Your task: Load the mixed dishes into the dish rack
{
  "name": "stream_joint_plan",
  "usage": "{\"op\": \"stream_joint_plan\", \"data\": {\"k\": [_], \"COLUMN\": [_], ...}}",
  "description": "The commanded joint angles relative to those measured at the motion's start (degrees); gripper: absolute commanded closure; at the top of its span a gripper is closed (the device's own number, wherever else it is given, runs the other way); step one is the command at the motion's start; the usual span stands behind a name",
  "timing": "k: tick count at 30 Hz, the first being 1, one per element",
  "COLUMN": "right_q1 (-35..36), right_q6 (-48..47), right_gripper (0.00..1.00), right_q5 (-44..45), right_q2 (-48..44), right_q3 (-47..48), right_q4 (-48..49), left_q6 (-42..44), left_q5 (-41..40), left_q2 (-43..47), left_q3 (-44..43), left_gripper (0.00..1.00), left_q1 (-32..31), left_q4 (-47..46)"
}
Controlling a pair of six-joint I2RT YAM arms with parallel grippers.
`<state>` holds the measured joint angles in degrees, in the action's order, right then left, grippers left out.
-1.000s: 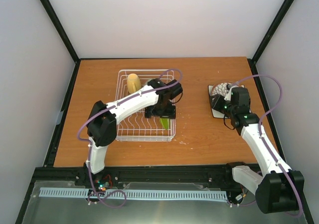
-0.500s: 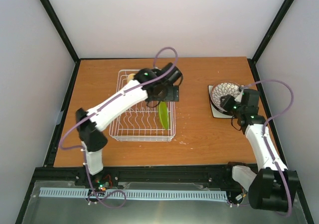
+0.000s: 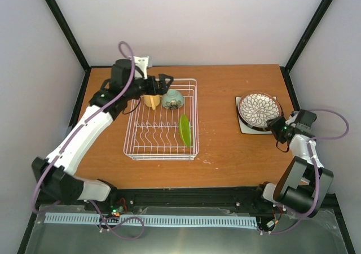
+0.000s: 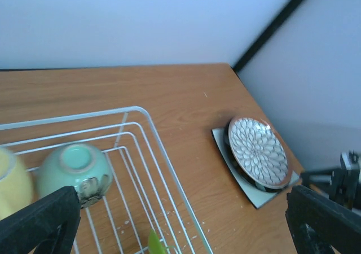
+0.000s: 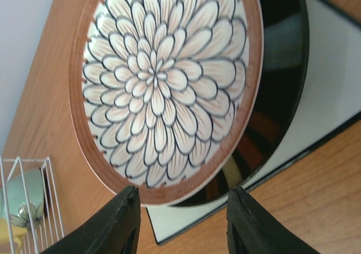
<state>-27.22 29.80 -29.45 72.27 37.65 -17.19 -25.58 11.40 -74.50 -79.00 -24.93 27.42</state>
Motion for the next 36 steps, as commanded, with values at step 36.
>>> {"op": "stream_joint_plan", "data": {"k": [36], "right_q1": [-1.05], "right_q6": [3.02], "right_gripper": [0.56], "right_q5": [6.89], "right_q2": [15.7], "right_q3": [11.78], "right_q4": [-0.47], "left_q6": [9.94], "left_q5": [15.77], "left_q2": [-10.12], "left_q3": [0.73], "left_gripper": [0.0], "left_q1": [5.58], "left_q4": [-10.25]}}
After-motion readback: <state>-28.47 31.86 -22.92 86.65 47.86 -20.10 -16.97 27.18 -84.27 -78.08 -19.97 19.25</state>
